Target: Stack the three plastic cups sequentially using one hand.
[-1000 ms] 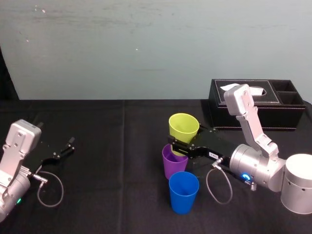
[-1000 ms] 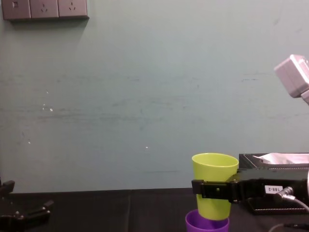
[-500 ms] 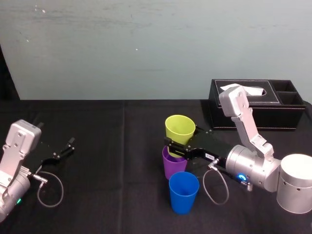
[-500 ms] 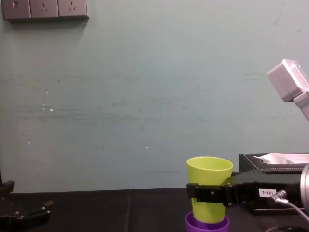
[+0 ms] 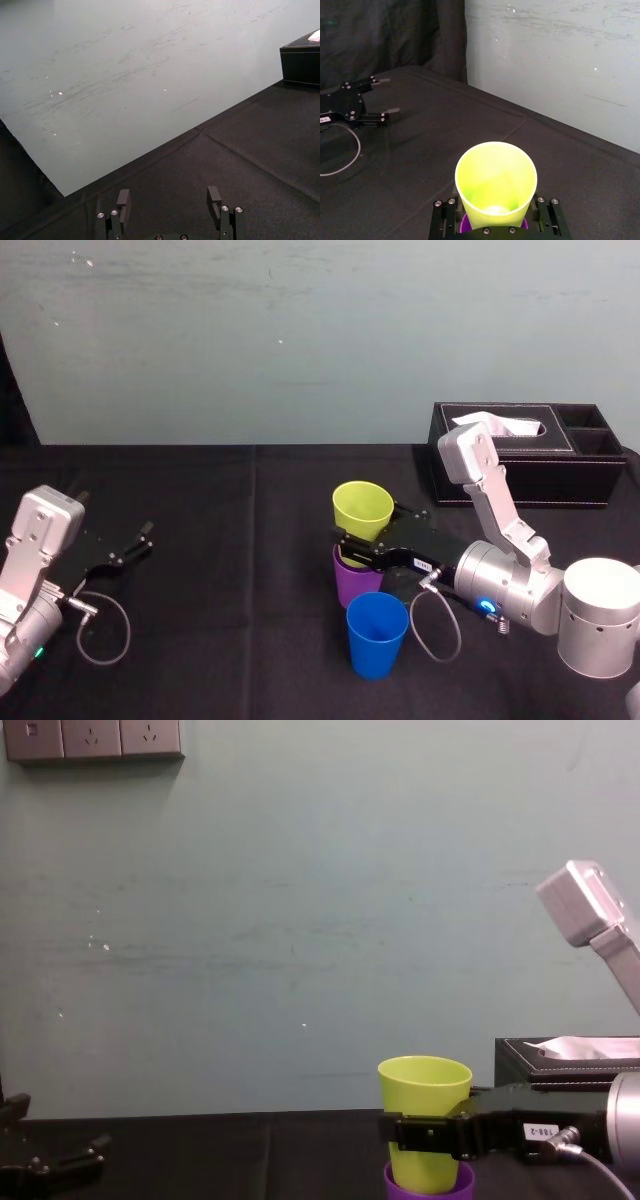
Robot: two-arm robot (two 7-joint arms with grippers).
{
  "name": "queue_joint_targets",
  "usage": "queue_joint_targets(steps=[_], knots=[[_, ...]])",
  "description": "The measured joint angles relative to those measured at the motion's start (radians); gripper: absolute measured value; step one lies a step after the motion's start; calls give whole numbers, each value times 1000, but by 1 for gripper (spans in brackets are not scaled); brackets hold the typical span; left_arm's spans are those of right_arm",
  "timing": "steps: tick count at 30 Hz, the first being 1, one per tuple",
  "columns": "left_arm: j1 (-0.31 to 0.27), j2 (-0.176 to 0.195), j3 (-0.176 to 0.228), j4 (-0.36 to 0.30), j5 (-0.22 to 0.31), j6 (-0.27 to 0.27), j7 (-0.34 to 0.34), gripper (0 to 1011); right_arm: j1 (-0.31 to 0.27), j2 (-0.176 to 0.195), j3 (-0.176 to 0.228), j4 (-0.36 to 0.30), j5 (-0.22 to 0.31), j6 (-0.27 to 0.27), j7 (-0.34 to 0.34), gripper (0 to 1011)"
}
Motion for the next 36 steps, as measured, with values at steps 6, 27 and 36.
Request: queue_joint_targets(steps=[6,27,36], knots=[[0,0,0,0,0,0,0,1000,5,-6,-4,15,-7,-4,0,724],[0,0,0,0,0,0,0,1000,7,-9,-8,27,-17,-14,2,726],[0,0,0,0,0,0,0,1000,7,-9,-7,26,-17,-13,2,939]])
